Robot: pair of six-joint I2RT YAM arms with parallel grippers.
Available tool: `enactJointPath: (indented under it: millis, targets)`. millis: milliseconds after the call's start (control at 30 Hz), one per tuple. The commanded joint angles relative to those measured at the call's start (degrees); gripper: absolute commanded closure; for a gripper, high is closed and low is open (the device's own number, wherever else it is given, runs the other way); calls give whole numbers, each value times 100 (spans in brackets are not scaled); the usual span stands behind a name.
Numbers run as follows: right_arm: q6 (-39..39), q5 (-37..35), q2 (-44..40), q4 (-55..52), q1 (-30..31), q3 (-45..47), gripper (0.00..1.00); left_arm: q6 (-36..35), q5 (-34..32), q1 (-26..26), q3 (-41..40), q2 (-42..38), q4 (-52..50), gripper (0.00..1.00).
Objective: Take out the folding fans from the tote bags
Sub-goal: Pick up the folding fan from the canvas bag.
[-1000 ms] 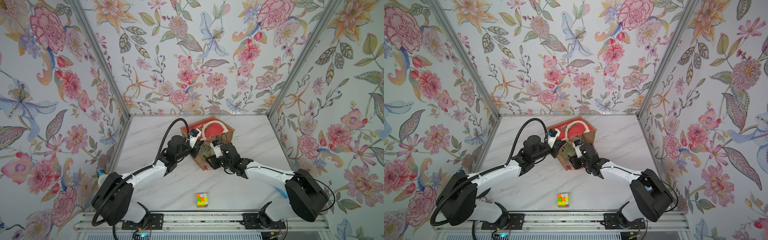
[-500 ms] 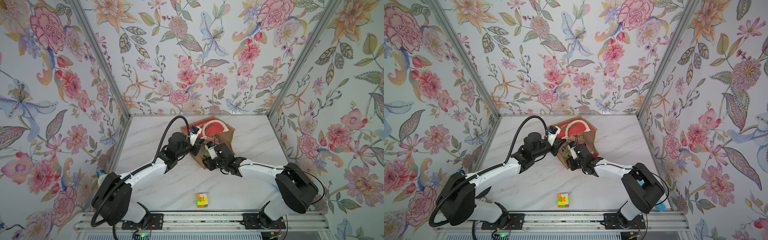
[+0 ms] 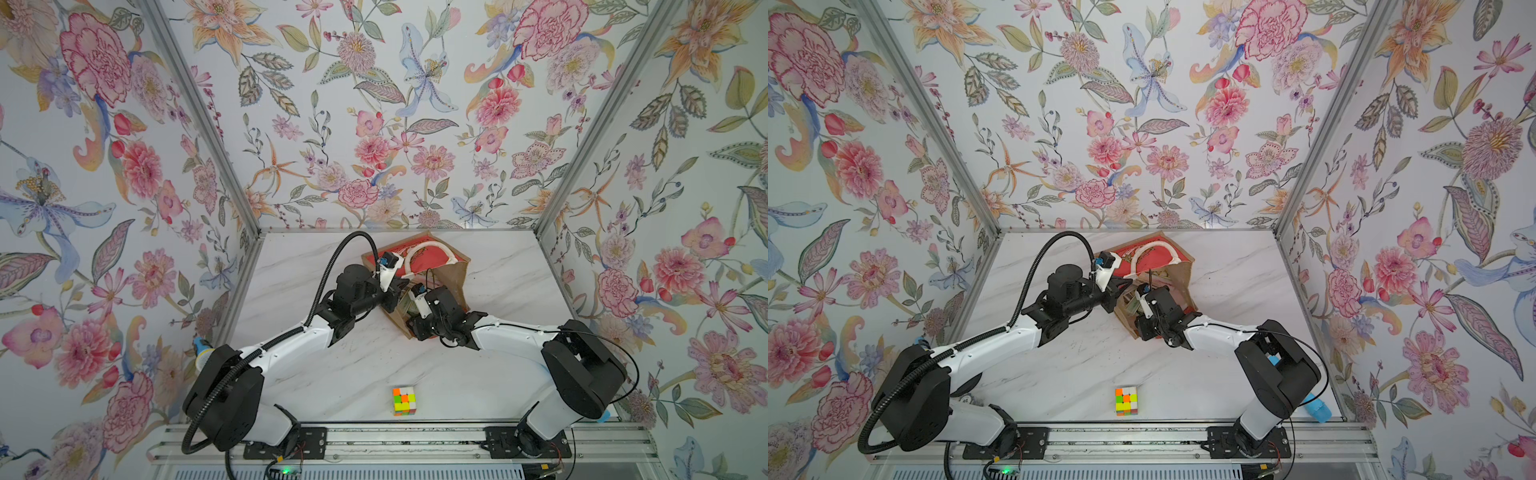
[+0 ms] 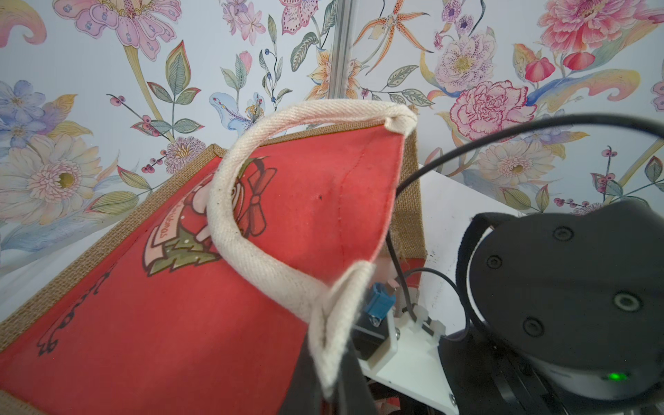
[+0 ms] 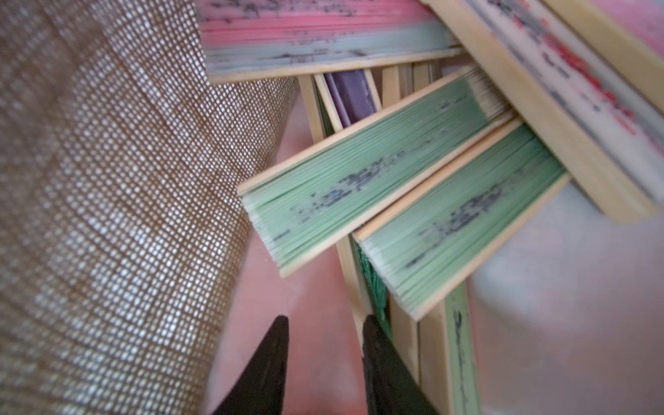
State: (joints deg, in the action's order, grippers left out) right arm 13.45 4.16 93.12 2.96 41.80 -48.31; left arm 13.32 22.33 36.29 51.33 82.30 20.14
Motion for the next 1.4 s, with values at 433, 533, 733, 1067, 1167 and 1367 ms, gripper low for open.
enactJointPath:
  millis: [433, 533, 733, 1067, 1167, 1367]
  targets:
    - [-64, -94, 157, -221, -172, 22, 54, 206, 226, -114, 96, -109, -10, 100]
    - [-80, -90, 313, -218, -200, -11, 59, 189, 202, -121, 96, -144, -32, 100]
    - [-171, -162, 460, -422, -196, -97, 66, 198, 196, -131, 96, -103, -44, 100]
    - [-220, -241, 258, -776, -196, -208, 83, 171, 179, -156, 96, -119, -54, 100]
    - [-225, -69, 116, -842, -199, -221, 86, 177, 173, -161, 88, -104, -46, 100]
    - [-250, 394, -229, -1045, -252, -303, 90, 183, 167, -158, 88, -83, -29, 100]
